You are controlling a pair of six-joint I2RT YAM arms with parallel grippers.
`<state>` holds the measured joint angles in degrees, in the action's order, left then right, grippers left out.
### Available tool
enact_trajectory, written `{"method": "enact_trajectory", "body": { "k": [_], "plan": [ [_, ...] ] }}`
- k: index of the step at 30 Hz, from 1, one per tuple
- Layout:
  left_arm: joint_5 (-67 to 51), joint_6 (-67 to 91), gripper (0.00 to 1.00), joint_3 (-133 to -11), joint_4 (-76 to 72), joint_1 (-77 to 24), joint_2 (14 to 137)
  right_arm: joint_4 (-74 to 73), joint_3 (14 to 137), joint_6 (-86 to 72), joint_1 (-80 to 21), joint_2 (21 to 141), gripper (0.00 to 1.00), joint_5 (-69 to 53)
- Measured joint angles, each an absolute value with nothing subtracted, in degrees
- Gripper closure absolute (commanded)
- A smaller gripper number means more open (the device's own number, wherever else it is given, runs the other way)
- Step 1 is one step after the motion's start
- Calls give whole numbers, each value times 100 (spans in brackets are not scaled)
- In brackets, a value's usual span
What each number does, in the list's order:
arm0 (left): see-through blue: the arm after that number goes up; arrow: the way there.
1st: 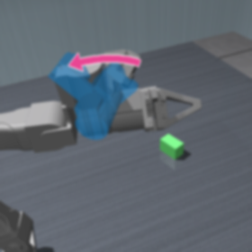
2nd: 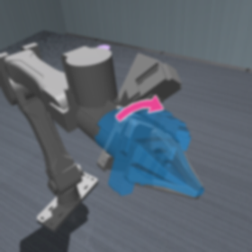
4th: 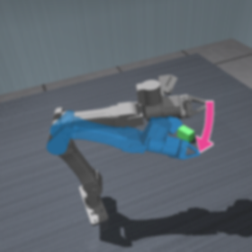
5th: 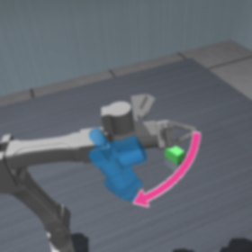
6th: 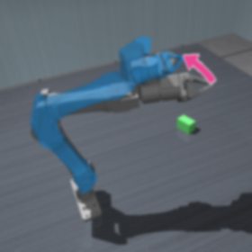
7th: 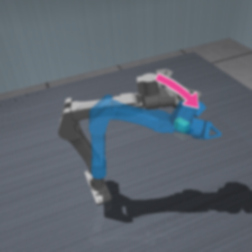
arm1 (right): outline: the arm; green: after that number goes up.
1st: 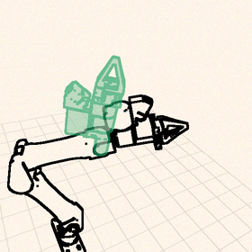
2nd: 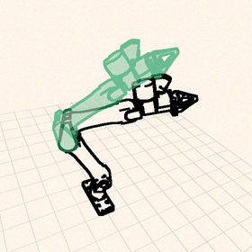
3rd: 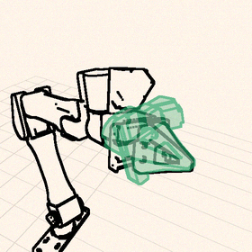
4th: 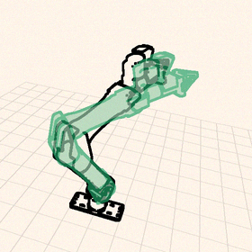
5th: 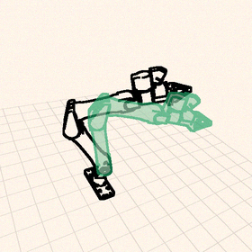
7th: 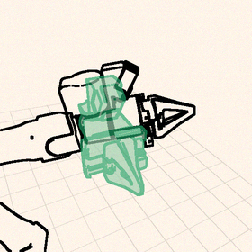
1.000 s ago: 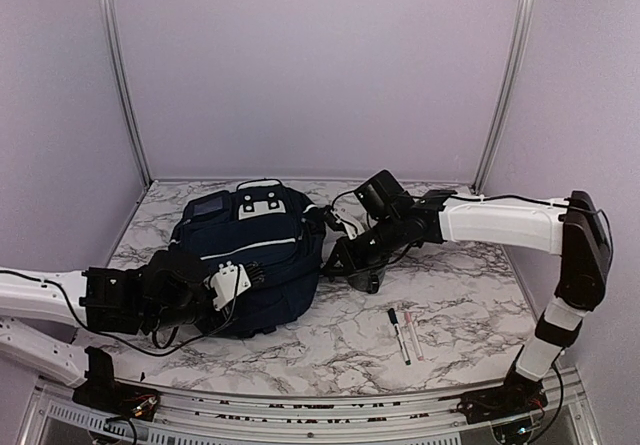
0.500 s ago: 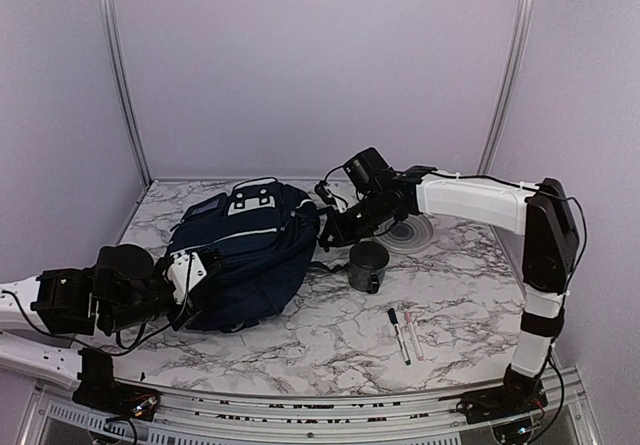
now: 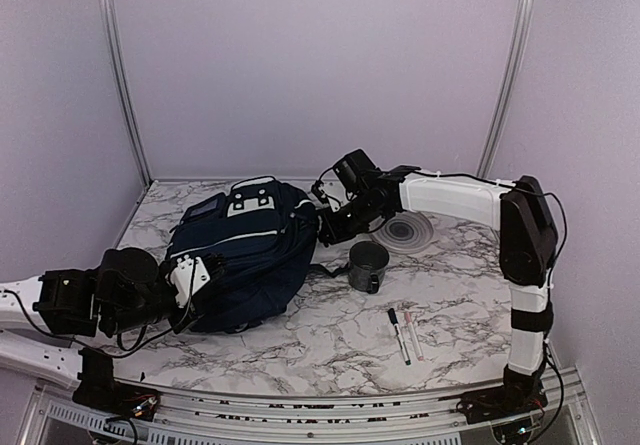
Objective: Pack the student bag
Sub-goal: Zip the student bag into the largest pocket of the bag, then place the student bag at the center of the board, then pick up the student bag from the center of the board.
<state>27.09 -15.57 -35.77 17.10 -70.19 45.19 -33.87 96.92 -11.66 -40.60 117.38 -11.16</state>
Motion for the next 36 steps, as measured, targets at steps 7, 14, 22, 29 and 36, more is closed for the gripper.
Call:
{"method": "enact_trajectory", "body": {
  "k": [7, 14, 22, 29, 36],
  "plan": [
    [2368, -1553, 51, -3577, 1774, -7017, 4598, -3177, 9577, -1173, -3999, 11688, 67, -991],
    [1144, -1076, 1, -3929, 1719, -7050, 4995, -2091, 7902, -1345, -3933, 10031, 61, -1306],
    [1063, -115, 1, -4617, 1516, -5728, 5028, -1055, 7636, -1796, -4934, 9358, 60, -1586],
    [1194, 1122, 1, -4624, 1811, -4178, 5336, -1227, 7909, -2298, -5009, 10377, 57, -1490],
    [923, 2231, 1, -4117, 1806, -2797, 5675, -1275, 7881, -2709, -5030, 10536, 52, -1559]
  ]
}}
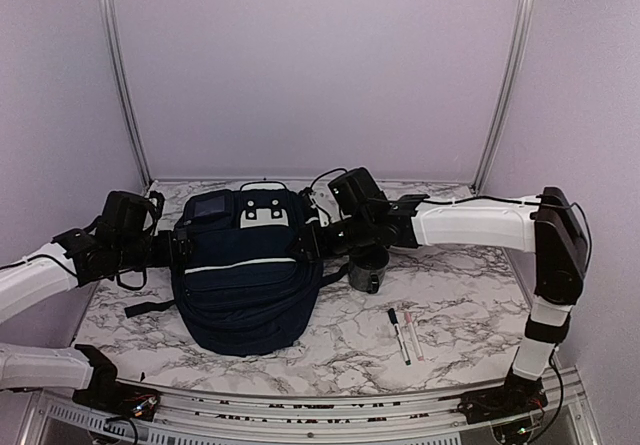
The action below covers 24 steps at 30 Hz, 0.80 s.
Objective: Pack the student bag
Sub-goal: Pick up the student bag from the center of the board.
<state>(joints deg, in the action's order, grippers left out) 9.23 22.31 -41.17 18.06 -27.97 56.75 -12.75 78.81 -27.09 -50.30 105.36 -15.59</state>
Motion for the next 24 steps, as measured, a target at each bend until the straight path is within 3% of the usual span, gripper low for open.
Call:
{"method": "enact_trajectory", "body": {
  "k": [6, 8, 13, 19, 24],
  "plan": [
    [434, 2779, 4, -3568, 1472, -2515, 5999, -1205, 7881, -2812, -5068, 10654, 66, -1702],
    [211, 2875, 13, -3415, 1238, -2506, 6040, -1205, 7883, -2827, -5065, 10683, 77, -1704],
    [-311, 3000, 56, -3236, 781, -2504, 6082, -1284, 8029, -2827, -5043, 10770, 98, -1739],
    [-631, 3168, 100, -3002, 495, -2390, 5961, -1466, 8239, -2814, -5022, 10829, 100, -1935],
    [-904, 3457, 100, -2749, 357, -2375, 5537, -1822, 8475, -2689, -4976, 10842, 100, -2071]
  ]
}}
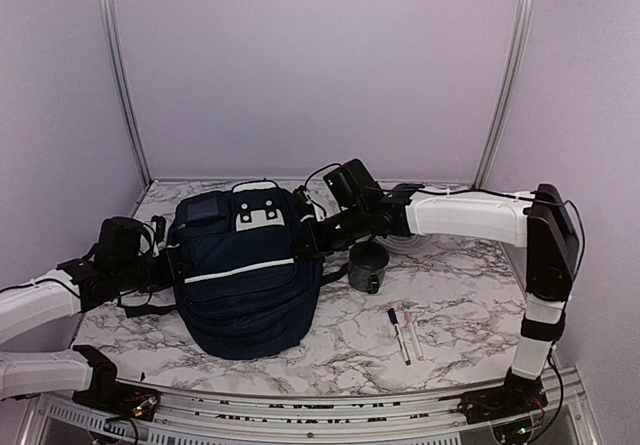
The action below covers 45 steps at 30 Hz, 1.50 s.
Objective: Pack the student bag
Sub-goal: Pick up the student bag from the center of the board, then adjust the student bag at the center of the board, then grab the upper front pocket of the student bag.
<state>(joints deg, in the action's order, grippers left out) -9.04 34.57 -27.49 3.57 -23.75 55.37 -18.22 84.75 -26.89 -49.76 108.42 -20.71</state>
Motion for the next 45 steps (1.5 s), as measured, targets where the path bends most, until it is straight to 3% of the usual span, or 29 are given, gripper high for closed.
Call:
{"method": "enact_trajectory", "body": {
  "k": [3, 7, 13, 19, 28, 31, 33, 36, 39, 42, 45],
  "plan": [
    [-1057, 3710, 100, -2541, 381, -2403, 5083, -2082, 8648, -2585, -4912, 10842, 99, -2178],
    [-1079, 3966, 100, -2370, 836, -2484, 4185, -2458, 8882, -2342, -4862, 10840, 89, -2357],
    [-794, 3835, 100, -2349, 1796, -2550, 3186, -2707, 9048, -1811, -4792, 10643, 81, -2504],
    [-381, 3629, 100, -2453, 2128, -2563, 3315, -2759, 9080, -1253, -4775, 10414, 73, -2641],
    [34, 3319, 100, -2700, 2171, -2582, 3688, -2233, 8221, 805, -5094, 10221, 61, -2827],
    [64, 3293, 100, -2703, 2169, -2582, 3706, -2222, 8215, 1214, -5181, 10422, 47, -2910],
    [71, 3291, 100, -2700, 2167, -2582, 3704, -2169, 8213, 1380, -5245, 10578, 45, -2858],
    [91, 3293, 100, -2700, 2167, -2585, 3704, -1992, 8090, 1520, -5356, 10696, 47, -2709],
    [97, 3293, 100, -2700, 2161, -2585, 3712, -1890, 7926, 1625, -5553, 10733, 60, -2512],
    [121, 3260, 100, -2700, 2145, -2582, 3750, -1855, 7924, 1673, -5649, 10809, 66, -2314],
    [119, 3251, 100, -2700, 2123, -2582, 3758, -1844, 7924, 1664, -5651, 10855, 82, -2189]
  ]
}}
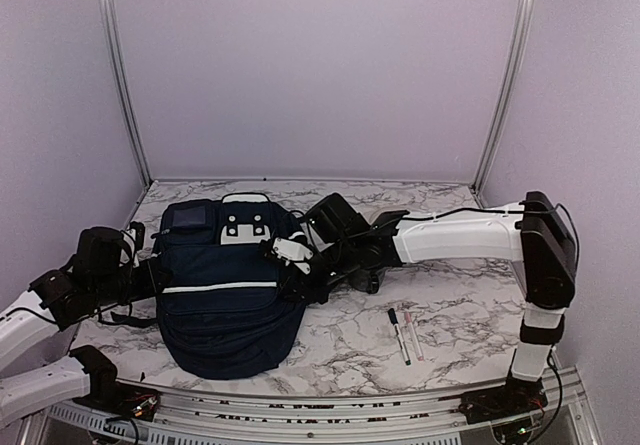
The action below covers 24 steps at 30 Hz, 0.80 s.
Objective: Pack the student bag
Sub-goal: Grab the upper front pocket of the student bag.
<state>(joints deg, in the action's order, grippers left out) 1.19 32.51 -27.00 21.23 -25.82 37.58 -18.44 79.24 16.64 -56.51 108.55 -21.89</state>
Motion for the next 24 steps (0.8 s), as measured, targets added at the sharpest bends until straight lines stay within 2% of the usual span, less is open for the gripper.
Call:
{"method": "enact_trajectory", "body": {
  "k": [2, 7, 17, 24],
  "plan": [
    [117, 3256, 100, -2700, 2121, -2582, 3750, -1822, 7926, 1643, -5651, 10877, 89, -2069],
    [95, 3297, 100, -2681, 2119, -2582, 3621, -1789, 7959, 1614, -5655, 10919, 100, -1800],
    [-49, 3457, 100, -2668, 2084, -2571, 3535, -2060, 8213, 1691, -5586, 10919, 100, -1175],
    [-515, 3562, 100, -2681, 1815, -2547, 3406, -2102, 8919, 1938, -5151, 11021, 100, -1055]
  ]
}}
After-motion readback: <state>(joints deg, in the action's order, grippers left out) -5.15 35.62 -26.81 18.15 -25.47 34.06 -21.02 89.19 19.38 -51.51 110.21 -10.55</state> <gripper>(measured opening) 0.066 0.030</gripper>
